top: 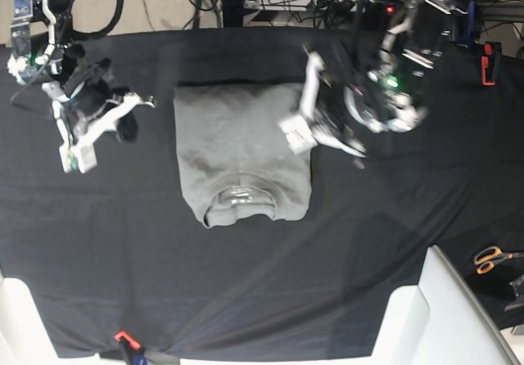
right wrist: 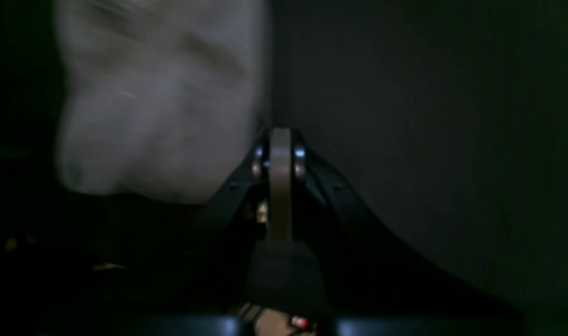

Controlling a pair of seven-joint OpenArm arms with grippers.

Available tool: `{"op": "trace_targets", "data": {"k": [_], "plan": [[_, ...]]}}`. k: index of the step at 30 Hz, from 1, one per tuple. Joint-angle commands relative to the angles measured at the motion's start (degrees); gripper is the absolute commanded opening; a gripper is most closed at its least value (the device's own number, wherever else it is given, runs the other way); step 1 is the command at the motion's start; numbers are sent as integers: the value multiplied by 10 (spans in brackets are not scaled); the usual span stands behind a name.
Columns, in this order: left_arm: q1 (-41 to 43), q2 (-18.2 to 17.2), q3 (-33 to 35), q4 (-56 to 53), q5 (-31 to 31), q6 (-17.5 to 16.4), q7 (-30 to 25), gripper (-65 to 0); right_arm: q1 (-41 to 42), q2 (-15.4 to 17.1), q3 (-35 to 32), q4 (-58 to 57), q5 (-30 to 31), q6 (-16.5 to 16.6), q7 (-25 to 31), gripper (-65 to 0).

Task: Fold the T-shirt properly
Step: 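Grip the shirt's folded edge with both grippers and pull it straight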

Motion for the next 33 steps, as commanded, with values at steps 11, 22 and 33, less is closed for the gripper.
{"op": "trace_targets", "data": {"k": [11, 22, 33], "plan": [[2, 80, -26, -57, 2, -1, -37, -650, 64, -14, -108, -69, 8, 81, 6, -650], [-10, 73, -22, -195, 2, 32, -70, -650, 78, -14, -107, -220, 9, 85, 83, -650], [-10, 53, -23, -235, 2, 33, -107, -650, 75, -14, -105, -290, 9, 117, 118, -650]]}}
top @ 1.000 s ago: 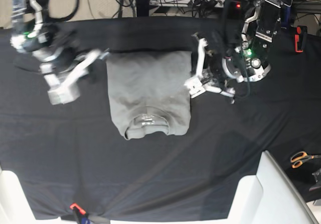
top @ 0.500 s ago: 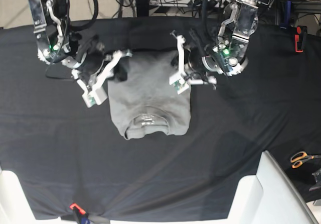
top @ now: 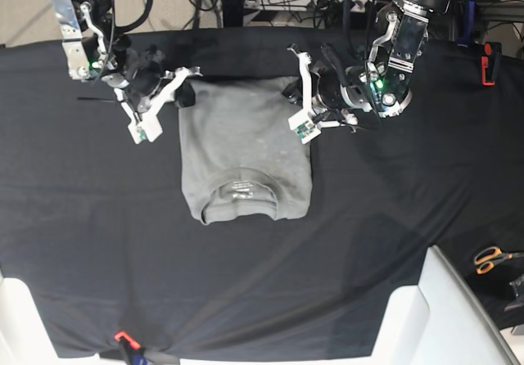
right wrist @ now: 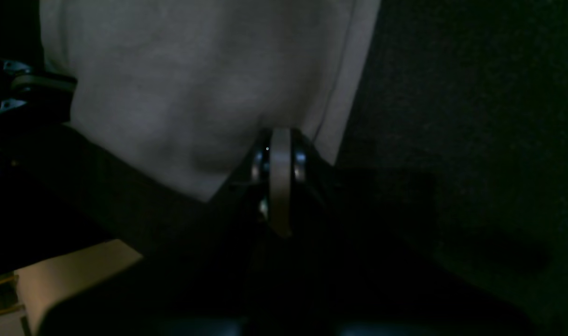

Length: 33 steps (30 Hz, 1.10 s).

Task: Fold the T-shirt properly
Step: 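Grip the shirt's folded edge with both grippers and pull it straight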

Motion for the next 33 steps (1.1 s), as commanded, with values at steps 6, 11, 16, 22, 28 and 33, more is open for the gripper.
{"op": "trace_targets", "data": {"k": [6, 11, 16, 22, 28, 33], "plan": [[8, -17, -5, 103, 11, 3, 22, -650, -42, 6, 2, 133, 1, -54, 0, -650], [11, -11, -4, 165, 13, 3, 66, -650, -23, 2, -2, 181, 0, -59, -52, -650], [10, 13, -1, 147, 16, 3, 67, -650, 14, -13, -24, 136, 1, -59, -51, -650], [4, 17, 0, 76, 17, 3, 58, -650, 46, -21, -68, 29, 2, -59, -1, -650], [-4, -2, -1, -12, 17, 3, -2, -650, 43, -20, -69, -49, 0, -58, 37, -650], [-21, -10, 0, -35, 17, 4, -5, -650, 43, -14, -70, -81, 0, -58, 53, -650]]}}
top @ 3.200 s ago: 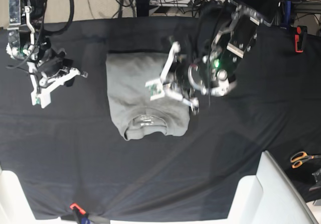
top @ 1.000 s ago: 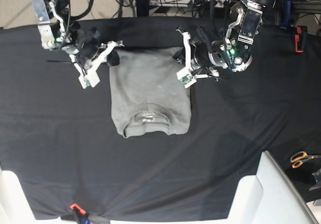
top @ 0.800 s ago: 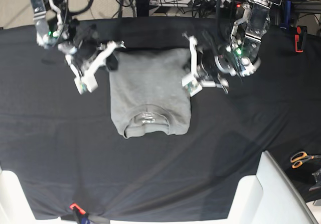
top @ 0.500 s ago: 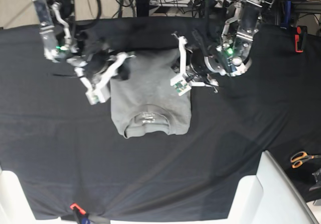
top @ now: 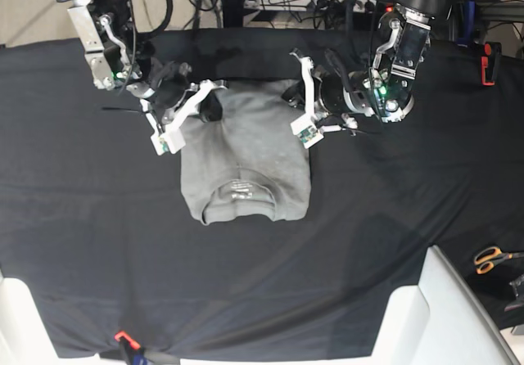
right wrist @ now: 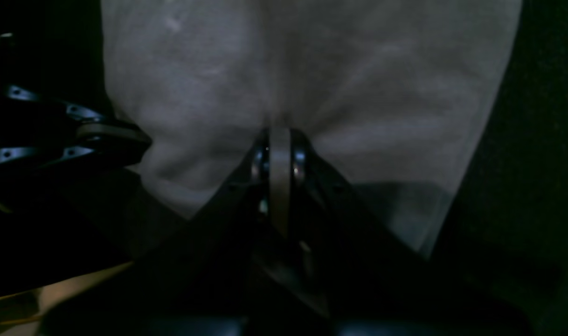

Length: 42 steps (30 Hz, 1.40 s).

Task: Fold the T-shirt properly

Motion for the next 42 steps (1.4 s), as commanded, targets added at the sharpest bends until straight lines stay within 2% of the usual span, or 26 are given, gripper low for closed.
{"op": "trace_targets", "data": {"k": [1, 6, 10, 12, 14, 16, 18, 21, 26, 33, 39, 42], "plan": [[-2, -5, 0, 1, 27, 14, 17, -650, -3, 4, -2, -9, -26, -27, -24, -650], [-2, -5, -2, 22, 27, 14, 17, -650, -12, 8, -1, 24, -23, -27, -27, -650], [14, -17, -6, 113, 25, 14, 24, -650, -45, 13, 0, 142, -27, -32, -43, -650], [36, -30, -7, 179, 25, 14, 52, -650, -59, 34, 0, 213, -27, -40, -70, -650], [63, -40, -7, 232, 26, 14, 60, -650, -75, 50, 0, 267, -27, -68, -80, -650], [112, -59, -18, 285, 26, 19, 60, -650, -96, 84, 0, 320, -27, -102, -82, -650], [165, -68, -39, 318, 27, 36, 58, -650, -118, 110, 0, 359, -27, -134, -85, -650], [253, -83, -72, 344, 27, 50, 10, -650, -160, 157, 1, 402, -27, -169, -93, -650], [368, -86, -120, 341, 27, 50, -68, -650, -232, 188, 2, 408, -27, -206, -91, -650], [419, -84, -121, 303, 28, 50, -71, -650, -271, 190, 2, 385, -27, -208, -92, -650], [418, -85, -81, 197, 28, 50, -73, -650, -294, 201, 19, 267, -27, -204, -85, -650], [411, -80, -47, 123, 61, 63, -124, -650, -314, 208, 47, 202, -27, -170, -42, -650]]}}
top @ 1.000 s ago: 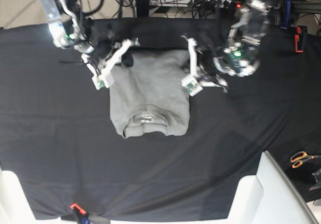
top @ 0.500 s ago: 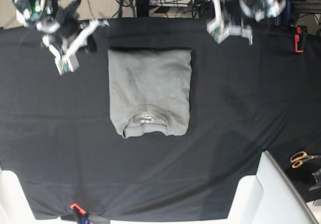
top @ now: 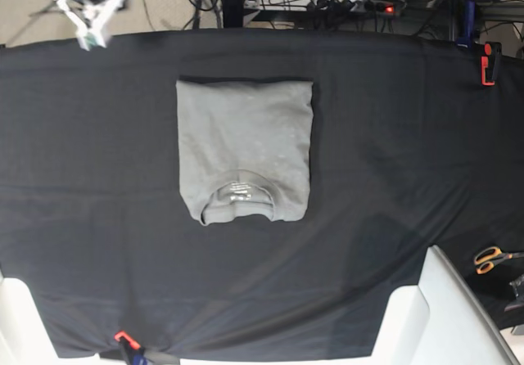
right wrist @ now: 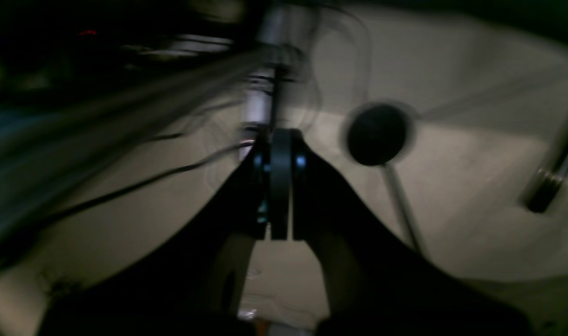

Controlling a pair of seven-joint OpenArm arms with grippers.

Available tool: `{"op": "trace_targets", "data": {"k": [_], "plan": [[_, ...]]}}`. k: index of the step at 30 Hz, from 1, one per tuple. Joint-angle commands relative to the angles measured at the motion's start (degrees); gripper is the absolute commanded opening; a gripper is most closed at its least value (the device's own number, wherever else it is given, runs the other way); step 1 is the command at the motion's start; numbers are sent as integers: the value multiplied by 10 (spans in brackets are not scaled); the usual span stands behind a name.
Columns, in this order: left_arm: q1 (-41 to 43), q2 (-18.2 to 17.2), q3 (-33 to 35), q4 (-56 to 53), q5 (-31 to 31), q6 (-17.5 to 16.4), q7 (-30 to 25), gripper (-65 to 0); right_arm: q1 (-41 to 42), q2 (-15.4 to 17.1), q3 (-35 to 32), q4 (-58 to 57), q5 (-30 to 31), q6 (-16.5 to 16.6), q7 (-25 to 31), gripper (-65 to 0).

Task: Fold the T-shirt properly

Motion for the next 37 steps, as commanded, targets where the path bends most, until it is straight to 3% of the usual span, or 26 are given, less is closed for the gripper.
{"op": "trace_targets", "data": {"k": [1, 3, 5, 7, 9, 12, 15, 17, 19, 22, 26, 28, 37], "plan": [[6, 3, 17, -28, 20, 18, -23, -650, -17, 13, 20, -15, 4, 13, 14, -650], [-12, 17, 57, -117, 60, 72, -73, -650, -31, 15, 54, -69, 4, 53, 31, -650], [-32, 33, 85, -196, 68, 106, -110, -650, -30, 16, 68, -129, 3, 90, 35, -650], [-70, 51, 113, -295, 58, 123, -153, -650, -3, 10, 67, -215, -17, 129, 35, -650], [-115, 70, 134, -406, 45, 127, -196, -650, 32, -17, 67, -314, -67, 153, 35, -650], [-205, 104, 153, -602, 24, 127, -271, -650, 115, -69, 67, -503, -199, 161, 56, -650], [-291, 128, 161, -766, 23, 127, -349, -650, 198, -118, 75, -701, -323, 159, 143, -650], [-332, 131, 154, -823, 17, 127, -386, -650, 243, -139, 75, -810, -365, 159, 208, -650], [-357, 128, 152, -835, 16, 128, -394, -650, 276, -152, 75, -880, -367, 158, 267, -650], [-374, 126, 152, -835, 16, 136, -395, -650, 295, -170, 75, -897, -366, 111, 292, -650], [-389, 114, 159, -833, 22, 147, -399, -650, 295, -201, 75, -897, -366, -25, 296, -650], [-393, 113, 159, -838, 21, 147, -399, -650, 287, -207, 75, -882, -366, -73, 296, -650], [-398, 99, 160, -839, 21, 147, -397, -650, 276, -201, 74, -839, -366, -79, 296, -650]]}}
